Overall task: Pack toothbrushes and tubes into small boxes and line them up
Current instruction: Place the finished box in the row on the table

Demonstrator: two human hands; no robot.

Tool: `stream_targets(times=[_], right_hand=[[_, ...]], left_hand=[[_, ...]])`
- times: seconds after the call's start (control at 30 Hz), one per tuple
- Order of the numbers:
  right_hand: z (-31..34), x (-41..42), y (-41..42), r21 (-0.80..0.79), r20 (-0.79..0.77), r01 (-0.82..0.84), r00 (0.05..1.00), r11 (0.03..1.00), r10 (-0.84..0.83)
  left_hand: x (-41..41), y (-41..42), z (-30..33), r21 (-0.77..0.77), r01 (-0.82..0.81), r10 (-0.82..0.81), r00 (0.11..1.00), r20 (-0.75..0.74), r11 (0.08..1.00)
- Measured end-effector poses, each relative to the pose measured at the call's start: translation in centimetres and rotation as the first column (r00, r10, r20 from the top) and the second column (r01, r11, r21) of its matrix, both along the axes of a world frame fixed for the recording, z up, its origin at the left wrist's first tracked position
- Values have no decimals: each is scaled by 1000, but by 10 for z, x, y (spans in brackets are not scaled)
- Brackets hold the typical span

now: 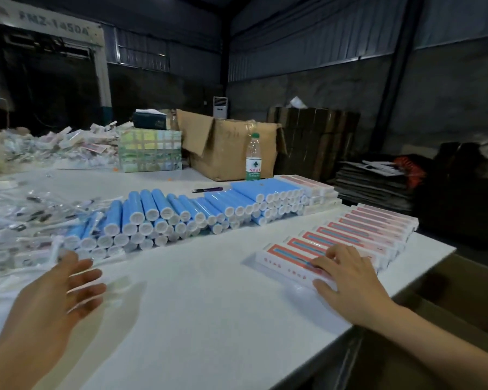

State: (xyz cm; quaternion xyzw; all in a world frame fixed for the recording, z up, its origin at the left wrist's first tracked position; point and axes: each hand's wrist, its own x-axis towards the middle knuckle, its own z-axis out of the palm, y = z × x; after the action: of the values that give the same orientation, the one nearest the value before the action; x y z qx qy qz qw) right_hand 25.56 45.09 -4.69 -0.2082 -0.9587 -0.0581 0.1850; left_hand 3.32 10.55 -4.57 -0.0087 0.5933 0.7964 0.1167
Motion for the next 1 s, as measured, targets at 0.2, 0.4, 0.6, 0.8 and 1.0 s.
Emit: stream_targets(times=[0.2, 0.4, 0.6, 0.8, 1.0], right_hand=[[28, -35, -42, -17, -238, -251, 941, 968, 240], [28, -137, -147, -249, -231, -538, 841, 805, 490], [-1, -187, -189, -288, -70, -540, 836, 791, 545], [-14, -196, -176, -267, -142, -541, 840, 797, 523], [-27, -207, -175, -274, -165, -583, 812, 765, 560]], left_hand=[[30, 14, 6, -355, -74, -30, 960, -280, 932], [34, 14, -5, -785, -131, -401, 802, -443, 605], [34, 10, -3, -786, -71, -442, 794, -418, 615], [31, 7, 13, -852, -141, -481, 774, -412, 503], [-9, -82, 85, -885, -357, -295, 848, -441, 298]])
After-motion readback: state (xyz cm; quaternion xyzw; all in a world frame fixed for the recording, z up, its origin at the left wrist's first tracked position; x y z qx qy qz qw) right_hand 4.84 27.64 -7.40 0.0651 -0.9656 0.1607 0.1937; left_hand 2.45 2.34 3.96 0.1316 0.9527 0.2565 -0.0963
